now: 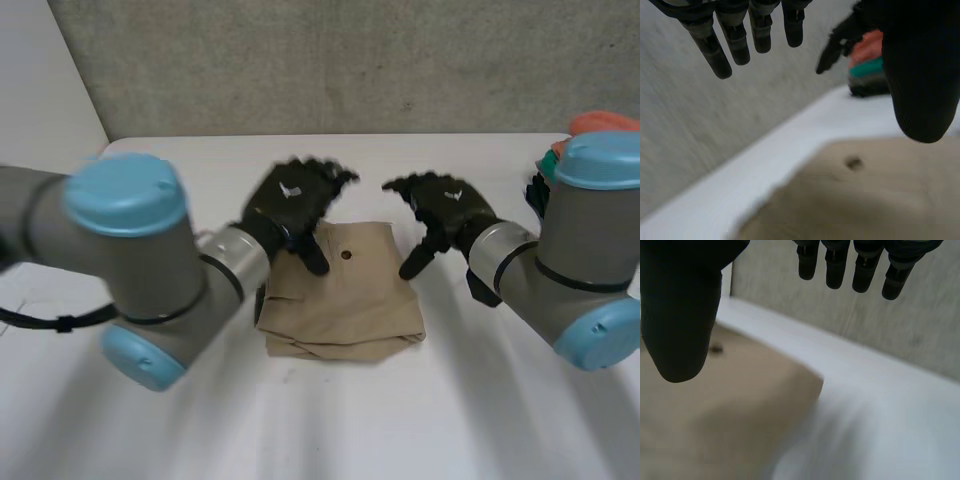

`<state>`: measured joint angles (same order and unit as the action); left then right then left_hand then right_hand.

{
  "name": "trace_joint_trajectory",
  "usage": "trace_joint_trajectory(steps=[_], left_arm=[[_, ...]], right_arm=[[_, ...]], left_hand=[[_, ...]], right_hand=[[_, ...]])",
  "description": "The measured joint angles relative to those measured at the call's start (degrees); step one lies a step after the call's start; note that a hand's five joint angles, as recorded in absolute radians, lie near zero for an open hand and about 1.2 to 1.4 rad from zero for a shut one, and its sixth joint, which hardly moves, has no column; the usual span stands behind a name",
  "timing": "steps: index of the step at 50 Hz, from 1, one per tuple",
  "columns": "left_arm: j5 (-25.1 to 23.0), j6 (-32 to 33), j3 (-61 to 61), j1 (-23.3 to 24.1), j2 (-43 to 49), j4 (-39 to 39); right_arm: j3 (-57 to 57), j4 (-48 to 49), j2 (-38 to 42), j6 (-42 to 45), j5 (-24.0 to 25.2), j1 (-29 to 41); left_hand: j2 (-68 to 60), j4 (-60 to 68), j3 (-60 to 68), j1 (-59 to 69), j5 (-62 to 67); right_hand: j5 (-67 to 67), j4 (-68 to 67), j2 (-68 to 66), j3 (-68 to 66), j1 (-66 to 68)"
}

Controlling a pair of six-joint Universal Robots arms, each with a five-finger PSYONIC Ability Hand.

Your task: Fold the laundry.

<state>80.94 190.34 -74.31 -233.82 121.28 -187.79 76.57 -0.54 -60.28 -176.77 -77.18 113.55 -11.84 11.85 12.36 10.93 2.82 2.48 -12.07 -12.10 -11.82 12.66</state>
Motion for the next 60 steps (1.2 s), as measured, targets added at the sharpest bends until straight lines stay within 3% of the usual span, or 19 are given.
trace_joint_trajectory(steps=[7,11,21,35,37,43,48,53,60], left_arm=[[7.0,3.1,4.3,-0.2,9.2,7.3],[9.5,4.9,5.1,-2.3,11.9,9.6],[6.5,6.9,5.2,-5.2,9.9,15.8],[-9.3,-0.2,4.5,-6.7,-10.5,15.3],[-14.5,-2.9,4.2,-7.4,-13.7,15.6],[-27.4,-7.7,2.9,-8.9,-17.7,18.0],[-38.1,-10.2,0.0,-9.5,-19.6,19.4],[-40.5,-10.0,-2.7,-8.7,-20.1,18.7],[-37.7,-8.7,-5.4,-7.8,-20.1,15.9]], right_arm=[[-6.5,-5.8,10.7,2.8,3.1,0.2],[-8.7,-7.8,14.7,6.6,2.0,0.4],[-8.4,-6.0,12.0,16.2,-5.2,1.7],[12.5,14.8,-7.4,30.0,-14.7,12.5],[18.4,18.9,-9.7,31.5,-15.1,15.0],[27.0,25.8,-8.7,31.4,-15.2,19.7],[29.0,32.7,-2.2,29.8,-16.9,22.6],[26.4,37.1,3.3,29.5,-18.9,23.2],[21.3,39.7,7.6,29.6,-19.6,22.3]], left_hand=[[0.0,0.0,0.0,0.0,0.0],[0.0,0.0,-0.2,0.0,0.0],[1.4,0.0,-0.2,-0.9,0.0],[1.4,0.0,-0.2,-0.9,0.0],[1.4,0.0,-0.2,-0.9,0.0],[1.4,0.0,-0.2,-0.9,0.0],[1.4,0.0,-0.2,-0.9,0.0],[1.4,0.0,-0.2,-0.9,0.0],[1.4,0.0,-0.2,-0.9,0.0]], right_hand=[[0.0,0.0,0.0,0.0,0.0],[0.0,0.0,1.3,0.0,-0.7],[0.0,0.0,2.4,0.0,-2.1],[-0.2,0.0,2.4,0.0,-2.1],[-0.2,0.0,2.4,0.0,-2.1],[-0.2,0.0,2.4,0.0,-2.1],[-0.3,0.0,2.4,0.0,-2.1],[-0.3,0.0,2.3,0.0,-2.1],[0.0,-0.2,0.7,-0.2,-1.8]])
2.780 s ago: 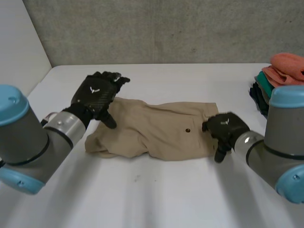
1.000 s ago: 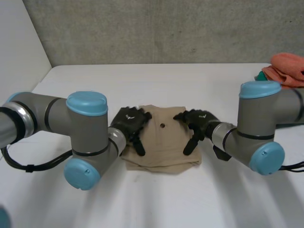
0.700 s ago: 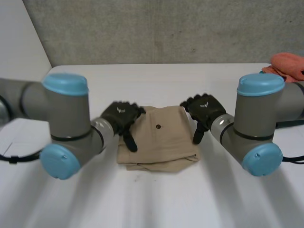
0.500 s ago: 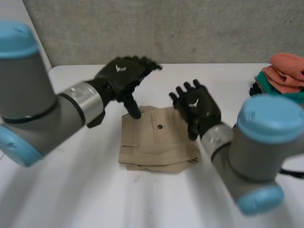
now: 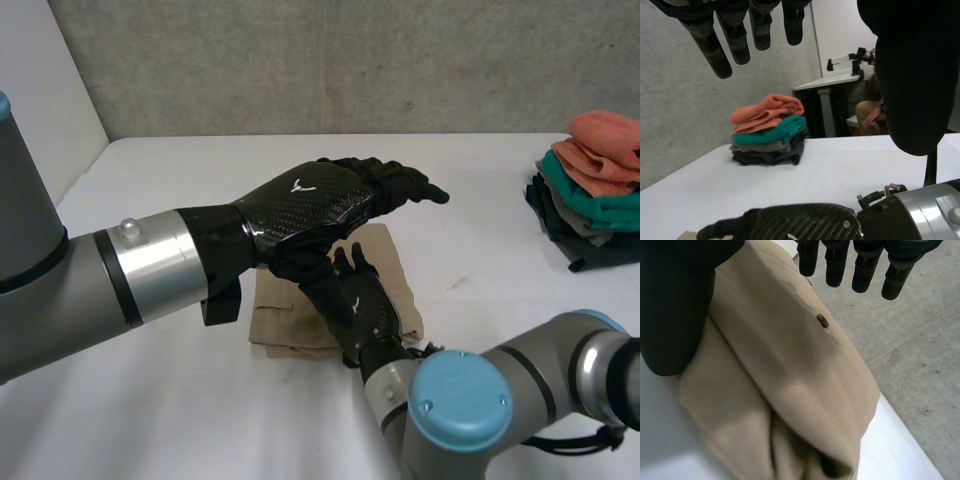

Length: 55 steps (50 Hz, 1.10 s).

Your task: Fold the laundry.

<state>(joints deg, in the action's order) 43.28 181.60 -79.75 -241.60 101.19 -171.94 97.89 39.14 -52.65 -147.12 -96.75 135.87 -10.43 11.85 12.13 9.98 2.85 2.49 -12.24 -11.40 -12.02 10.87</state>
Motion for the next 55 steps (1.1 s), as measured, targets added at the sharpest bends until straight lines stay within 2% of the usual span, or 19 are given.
trace_joint_trajectory(steps=[7,10,13,15,29,39,48,55], left_arm=[[2.8,0.0,-1.2,-0.2,0.4,-2.6],[3.2,-0.1,-1.4,-0.3,0.5,-3.0],[3.4,-0.2,-1.3,-0.5,0.6,-3.2],[3.5,-0.2,-1.2,-0.7,0.7,-3.2],[6.1,-1.8,3.6,-3.5,-0.3,-3.8],[9.1,-7.3,7.3,-4.7,-2.4,-7.0],[9.6,-11.9,7.1,-4.2,-3.1,-11.4],[9.4,-12.3,6.6,-3.6,-1.0,-11.5]], right_arm=[[-6.0,-0.7,4.2,-0.1,0.5,-1.7],[-7.9,-1.4,5.3,-0.3,1.0,-2.4],[-9.7,-1.5,5.9,-0.7,1.8,-3.2],[-10.9,-1.3,5.9,-1.1,2.6,-3.8],[-21.5,-1.3,0.3,-6.9,7.2,-10.5],[-32.4,-5.1,-7.0,-13.9,11.9,-22.8],[-42.5,-5.9,-6.4,-23.4,24.5,-42.5],[-47.8,-4.9,2.5,-30.0,34.4,-57.3]], left_hand=[[0.0,0.0,0.0,0.0,0.0],[0.0,0.0,0.0,0.0,0.0],[0.0,0.0,0.0,0.0,0.0],[0.0,0.0,0.0,0.0,0.0],[0.0,0.0,0.0,0.0,0.0],[0.0,0.0,0.0,0.0,0.0],[0.0,0.0,0.0,0.0,-0.1],[0.0,0.0,0.0,0.0,0.0]], right_hand=[[4.8,-5.6,-6.5,-5.9,7.0],[18.1,-22.3,-24.5,-22.6,24.4],[37.2,-46.6,-49.5,-47.0,41.2],[45.0,-53.9,-55.0,-53.9,44.0],[49.5,-55.9,-55.2,-54.5,43.9],[51.5,-56.3,-55.2,-54.5,43.9],[51.5,-56.4,-55.2,-54.5,43.9],[51.5,-56.4,-55.2,-54.5,43.9]])
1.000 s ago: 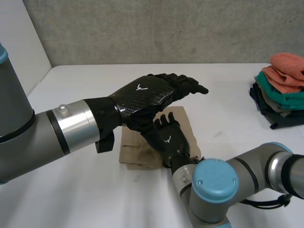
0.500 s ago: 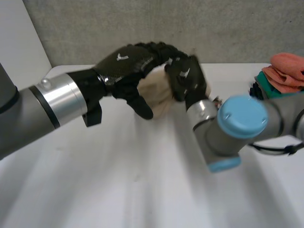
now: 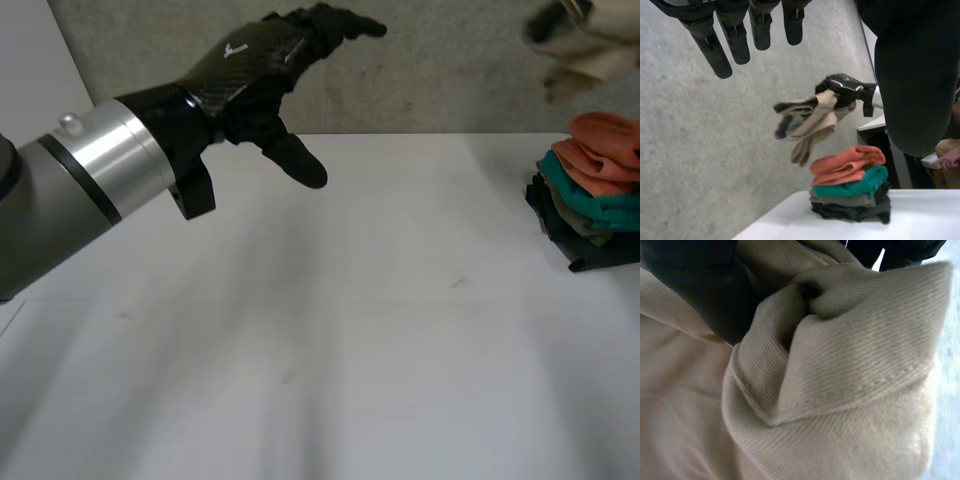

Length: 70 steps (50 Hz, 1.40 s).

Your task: Fold the laundry.

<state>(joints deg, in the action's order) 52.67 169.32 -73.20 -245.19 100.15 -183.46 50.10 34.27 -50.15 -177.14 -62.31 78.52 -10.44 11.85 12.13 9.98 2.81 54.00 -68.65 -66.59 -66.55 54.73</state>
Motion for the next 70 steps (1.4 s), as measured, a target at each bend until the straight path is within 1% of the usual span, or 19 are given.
trace_joint_trajectory(steps=[7,16,18,19,22,24,25,31,38,43,49,53,55,57,58,59,62,66,70], left_arm=[[0.1,1.4,-0.9,1.4,2.6,0.4],[0.4,5.3,-1.2,2.7,5.0,2.0],[0.4,6.0,-1.1,2.8,5.2,2.4],[0.4,6.5,-0.9,2.9,5.3,2.7],[0.4,6.9,-0.7,2.9,5.3,3.1],[0.5,7.3,-0.3,2.9,5.0,3.7],[0.5,7.3,-0.2,3.0,4.8,3.9],[0.6,7.2,-0.4,3.8,3.0,4.8],[0.8,7.0,-1.6,5.4,0.5,4.5],[1.1,6.7,-2.1,5.9,-1.0,3.7],[2.1,5.5,-1.7,6.0,-2.9,2.4],[3.6,4.2,-0.2,5.9,-4.4,1.4],[5.1,3.2,1.4,5.7,-5.5,1.2],[5.5,3.1,1.8,5.6,-5.7,1.2],[8.5,2.2,4.2,4.6,-7.0,2.0],[9.8,1.9,5.0,4.0,-7.4,2.5],[15.6,2.1,7.6,0.5,-8.5,5.6],[22.3,5.8,8.7,-6.7,-9.0,10.9],[25.1,12.7,6.6,-13.5,-8.3,15.6]], right_arm=[[0.6,2.6,10.4,-0.5,10.4,-7.9],[2.4,3.0,18.7,3.5,21.3,-10.5],[2.6,2.2,18.7,4.5,21.5,-10.2],[2.7,1.6,18.4,5.0,21.0,-10.0],[2.9,1.1,17.8,5.4,19.9,-9.7],[3.7,-0.6,14.6,5.7,14.5,-8.8],[4.0,-1.3,13.6,5.7,12.9,-8.6],[8.2,-9.8,5.1,5.5,4.6,-9.0],[14.3,-21.1,-4.5,10.1,0.0,-11.7],[15.0,-26.3,-8.8,18.5,-9.9,-13.9],[11.1,-21.0,-12.8,31.3,-27.3,-14.3],[10.6,-10.4,-16.2,34.2,-30.4,-11.7],[12.7,-1.5,-19.7,33.5,-28.4,-8.5],[13.2,-0.1,-20.3,33.2,-27.8,-7.9],[13.6,1.0,-20.8,32.9,-27.3,-7.4],[19.0,11.4,-25.7,29.2,-20.6,-2.5],[26.3,18.4,-30.2,23.3,-11.4,3.0],[36.0,21.0,-34.3,14.5,0.0,10.8],[43.0,17.5,-35.8,8.6,6.5,16.8]], left_hand=[[0.0,0.0,0.0,0.0,0.0],[0.0,0.0,0.0,0.0,0.0],[0.0,0.0,0.0,0.0,0.0],[0.0,0.0,0.0,0.0,0.0],[0.0,0.0,0.0,0.0,0.0],[0.0,0.0,0.0,0.0,0.0],[0.0,0.0,0.0,0.0,0.0],[0.0,0.0,0.0,0.0,0.0],[0.0,0.0,0.0,0.0,0.0],[0.0,0.0,0.0,0.0,0.0],[0.0,0.0,0.0,0.0,0.0],[0.0,0.0,0.0,0.0,0.0],[0.0,0.0,0.0,0.0,0.0],[0.0,0.0,0.0,0.0,0.0],[0.0,0.0,0.0,0.0,0.0],[0.0,0.0,0.0,0.0,0.0],[0.0,0.0,0.0,0.0,0.0],[0.0,0.0,0.0,0.0,0.0],[0.0,0.0,0.0,0.0,0.0]], right_hand=[[0.4,0.0,0.0,0.0,0.0],[4.8,-0.5,0.0,-1.1,0.0],[-2.9,7.5,6.5,6.2,-1.5],[-13.7,18.8,20.1,18.9,-11.8],[-18.7,26.7,29.4,27.8,-20.5],[-29.2,52.7,51.6,51.5,-41.3],[-29.2,55.0,53.3,53.6,-41.9],[-29.2,56.7,54.3,54.7,-41.9],[-29.2,56.7,54.3,54.7,-41.9],[-29.2,56.7,54.3,54.7,-41.9],[-29.2,56.7,54.3,54.7,-41.9],[-29.2,56.7,54.3,54.7,-41.9],[-29.2,56.7,54.3,54.7,-41.9],[-29.2,56.7,54.3,54.7,-41.9],[-29.2,56.7,54.3,54.7,-41.9],[-29.2,56.7,54.6,54.7,-41.9],[-29.2,56.7,54.6,54.7,-41.9],[-29.2,56.7,54.6,54.7,-41.9],[-29.2,56.7,54.6,54.7,-41.9]])
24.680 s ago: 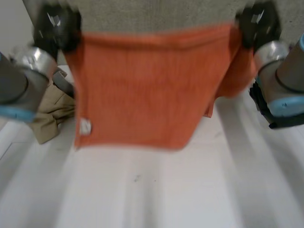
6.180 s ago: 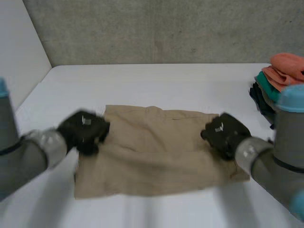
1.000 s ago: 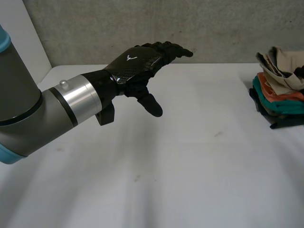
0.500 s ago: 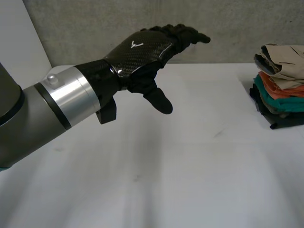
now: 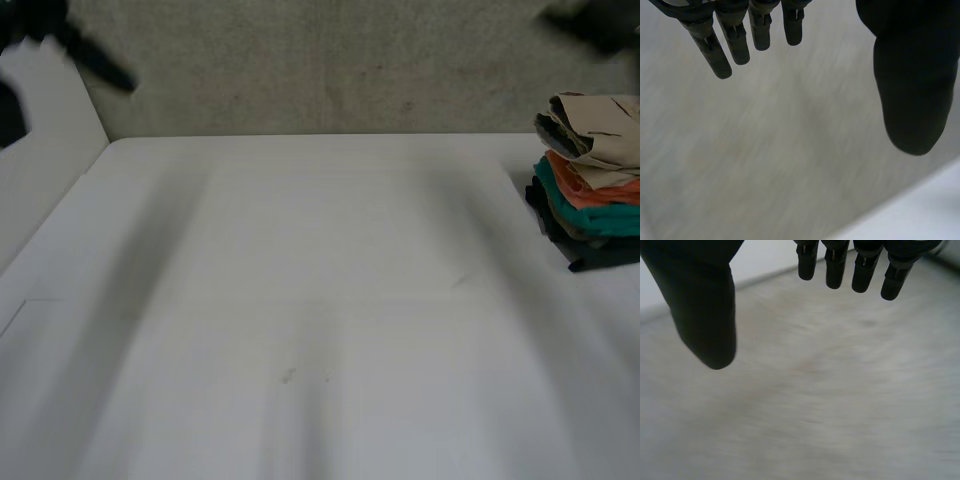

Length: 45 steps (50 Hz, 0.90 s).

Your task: Fold the laundry.

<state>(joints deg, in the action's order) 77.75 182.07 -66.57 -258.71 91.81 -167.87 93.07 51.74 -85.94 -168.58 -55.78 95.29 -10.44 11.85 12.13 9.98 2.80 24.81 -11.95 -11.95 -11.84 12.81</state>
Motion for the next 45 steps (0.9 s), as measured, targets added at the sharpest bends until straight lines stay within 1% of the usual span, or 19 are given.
trace_joint_trajectory(steps=[2,3,4,5,6,9,11,12,15,18,21,25,28,33,35,38,43,44,45], left_arm=[[0.4,6.7,-3.6,-4.6,1.1,2.9],[0.4,10.2,-5.7,-6.6,1.9,4.1],[0.3,11.8,-6.8,-7.6,2.2,4.5],[0.0,16.6,-10.2,-10.3,3.4,5.6],[-0.1,18.6,-11.5,-11.4,3.9,5.9],[-1.4,29.8,-19.3,-17.5,7.1,6.1],[-2.4,35.1,-23.0,-20.2,8.8,5.4],[-2.8,36.6,-24.0,-21.0,9.3,5.0],[-4.9,43.5,-28.1,-24.1,12.2,2.7],[-6.1,46.1,-29.2,-25.0,14.2,0.4],[-6.4,46.2,-28.5,-24.9,16.0,-2.2],[-4.3,42.9,-24.4,-23.3,19.9,-9.3],[-0.9,39.2,-20.0,-21.7,23.3,-16.2],[4.7,35.3,-14.5,-19.5,27.6,-23.3],[6.8,34.3,-12.9,-18.7,28.7,-23.8],[8.6,32.9,-11.7,-17.7,29.0,-22.3],[9.3,28.6,-11.0,-15.9,26.9,-17.7],[9.0,26.6,-11.0,-15.2,25.7,-16.4],[8.0,22.7,-11.1,-13.8,23.1,-14.3]], right_arm=[[2.6,-4.5,0.4,-1.4,1.6,2.9],[3.9,-8.8,1.1,-1.5,2.0,4.8],[4.3,-10.3,1.5,-1.3,2.1,5.3],[5.1,-15.1,2.8,-0.4,1.9,6.8],[5.2,-17.0,3.4,0.1,1.7,7.4],[5.6,-26.7,7.5,4.3,0.2,9.3],[5.4,-31.1,10.1,7.6,-0.9,10.0],[5.3,-31.7,10.5,8.1,-1.1,10.1],[4.7,-35.8,15.1,13.8,-3.8,10.9],[4.3,-36.3,17.4,16.1,-5.9,11.3],[4.1,-35.7,18.5,16.7,-7.9,11.5],[4.3,-33.0,18.4,14.6,-11.9,11.6],[5.0,-29.7,17.1,11.2,-14.8,11.4],[6.4,-25.7,15.0,7.2,-16.9,10.6],[6.9,-24.6,14.3,6.4,-17.2,10.3],[7.1,-24.0,13.4,6.1,-17.3,9.7],[6.2,-24.2,11.8,6.4,-17.3,8.8],[5.5,-24.4,11.2,6.5,-17.4,8.6],[4.2,-24.9,10.1,6.7,-17.7,8.2]], left_hand=[[0.0,0.0,0.0,0.0,0.0],[0.0,0.0,0.0,0.0,0.0],[0.0,0.0,0.0,0.0,0.0],[0.0,0.0,0.0,0.0,0.0],[0.0,0.0,0.0,0.0,0.0],[0.0,0.0,0.0,0.0,0.0],[0.0,0.0,0.0,0.0,0.0],[0.0,0.0,0.0,0.0,0.0],[0.0,0.0,0.0,0.0,0.0],[0.0,0.0,0.0,0.0,0.0],[0.0,0.0,0.0,0.0,0.0],[0.0,0.0,0.0,0.0,0.0],[0.0,0.0,0.0,0.0,0.0],[0.0,0.0,0.0,0.0,0.0],[0.0,0.0,0.0,0.0,0.0],[0.0,0.0,0.0,0.0,0.0],[0.0,0.0,0.0,0.0,0.0],[0.0,0.0,0.0,0.0,0.0],[0.0,0.0,0.0,0.0,0.0]], right_hand=[[0.0,0.0,0.0,0.0,0.0],[0.0,0.0,0.0,0.0,0.0],[0.0,0.0,0.0,0.0,0.0],[0.0,0.0,0.0,0.0,0.0],[0.0,0.0,0.0,0.0,0.0],[0.0,0.0,0.0,0.0,0.0],[0.0,0.0,0.0,0.0,0.0],[0.0,0.0,0.0,0.0,0.0],[0.0,0.0,0.0,0.0,0.0],[0.0,0.0,0.0,0.0,0.0],[0.0,0.0,0.0,0.0,0.0],[0.0,0.0,0.0,0.0,0.0],[0.0,0.0,0.0,0.0,0.0],[0.0,0.0,0.0,0.0,0.0],[0.0,0.0,0.0,0.0,0.0],[0.0,0.0,0.0,0.0,0.0],[0.0,0.0,0.0,0.0,0.0],[0.0,0.0,0.0,0.0,0.0],[0.0,0.0,0.0,0.0,0.0]])
